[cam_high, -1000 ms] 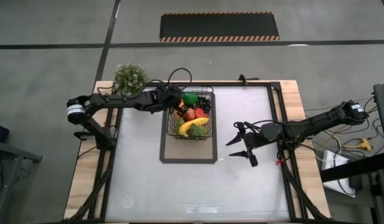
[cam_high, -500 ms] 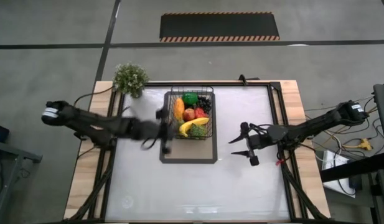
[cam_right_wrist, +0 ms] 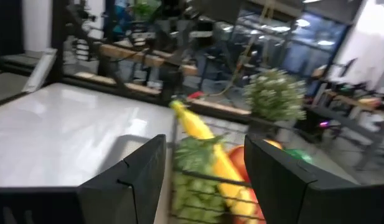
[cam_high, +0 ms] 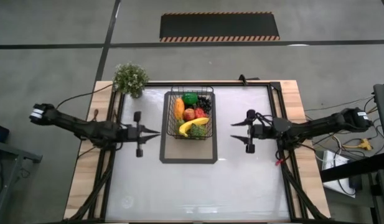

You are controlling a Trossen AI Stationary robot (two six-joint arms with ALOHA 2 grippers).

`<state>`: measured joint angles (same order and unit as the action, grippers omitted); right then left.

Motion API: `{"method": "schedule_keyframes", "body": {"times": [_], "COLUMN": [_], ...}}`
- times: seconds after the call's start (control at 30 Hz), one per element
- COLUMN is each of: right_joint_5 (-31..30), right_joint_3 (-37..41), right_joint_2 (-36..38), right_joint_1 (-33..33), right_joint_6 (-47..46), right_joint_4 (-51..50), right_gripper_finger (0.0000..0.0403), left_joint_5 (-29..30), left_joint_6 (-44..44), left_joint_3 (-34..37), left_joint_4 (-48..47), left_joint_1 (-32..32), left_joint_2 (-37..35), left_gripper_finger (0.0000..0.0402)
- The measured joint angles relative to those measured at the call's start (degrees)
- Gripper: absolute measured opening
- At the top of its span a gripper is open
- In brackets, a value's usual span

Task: Build produce basket
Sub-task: Return to Home Position

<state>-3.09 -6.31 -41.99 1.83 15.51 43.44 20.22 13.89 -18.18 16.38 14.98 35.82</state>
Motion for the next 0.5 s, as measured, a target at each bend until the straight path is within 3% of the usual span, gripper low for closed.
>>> {"method": "schedule_keyframes", "body": {"times": [0.17, 0.5], "right_joint_5": [0.8, 3.2], "right_joint_3": [0.1, 0.1], "right_joint_2": [3.4, 11.9], "right_joint_1": [-3.5, -6.1], "right_joint_6": [1.3, 1.7], "right_joint_4": [-2.6, -11.4], "right_gripper_finger": [0.0203, 0.0203], "left_joint_5": [0.0, 0.0], "left_joint_6": [0.0, 0.0], "left_joint_3": [5.4, 12.7], "left_joint_4": [0.0, -0.3], "left_joint_1": [0.0, 0.0], "left_joint_2": [-9.6, -20.5], "left_gripper_finger": [0.0012, 0.0012]}}
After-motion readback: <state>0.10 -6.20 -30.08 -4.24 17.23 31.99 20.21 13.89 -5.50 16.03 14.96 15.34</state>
